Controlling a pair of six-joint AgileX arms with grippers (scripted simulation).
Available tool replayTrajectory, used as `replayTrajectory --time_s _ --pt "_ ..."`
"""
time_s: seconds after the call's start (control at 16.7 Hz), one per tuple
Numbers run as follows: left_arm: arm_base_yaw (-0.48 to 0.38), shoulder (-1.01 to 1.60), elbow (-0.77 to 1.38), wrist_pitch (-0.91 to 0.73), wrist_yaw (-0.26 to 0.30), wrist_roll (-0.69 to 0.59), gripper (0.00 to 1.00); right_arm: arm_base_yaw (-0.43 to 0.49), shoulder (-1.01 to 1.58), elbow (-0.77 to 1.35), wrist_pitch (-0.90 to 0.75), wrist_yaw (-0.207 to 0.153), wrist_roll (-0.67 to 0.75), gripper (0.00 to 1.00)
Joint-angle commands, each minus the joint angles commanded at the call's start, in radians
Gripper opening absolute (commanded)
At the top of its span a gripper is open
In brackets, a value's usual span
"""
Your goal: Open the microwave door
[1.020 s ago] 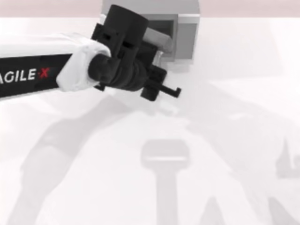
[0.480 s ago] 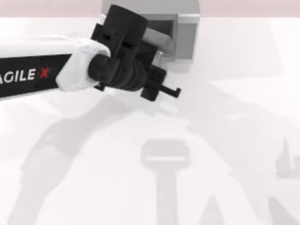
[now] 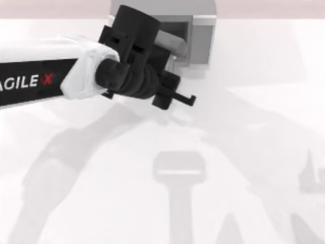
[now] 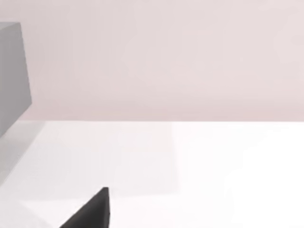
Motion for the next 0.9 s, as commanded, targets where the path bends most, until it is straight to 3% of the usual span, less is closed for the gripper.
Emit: replayTrajectory --time_s 0.42,0.9 --pt "0.032 -0.026 -0.034 0.004 0.042 0.065 0.0 0.0 0.0 0.0 0.0 0.0 0.0 1.0" --pt "0.032 -0.027 -0.034 0.004 0.043 0.066 0.0 0.0 0.0 0.0 0.0 0.0 0.0 1.0"
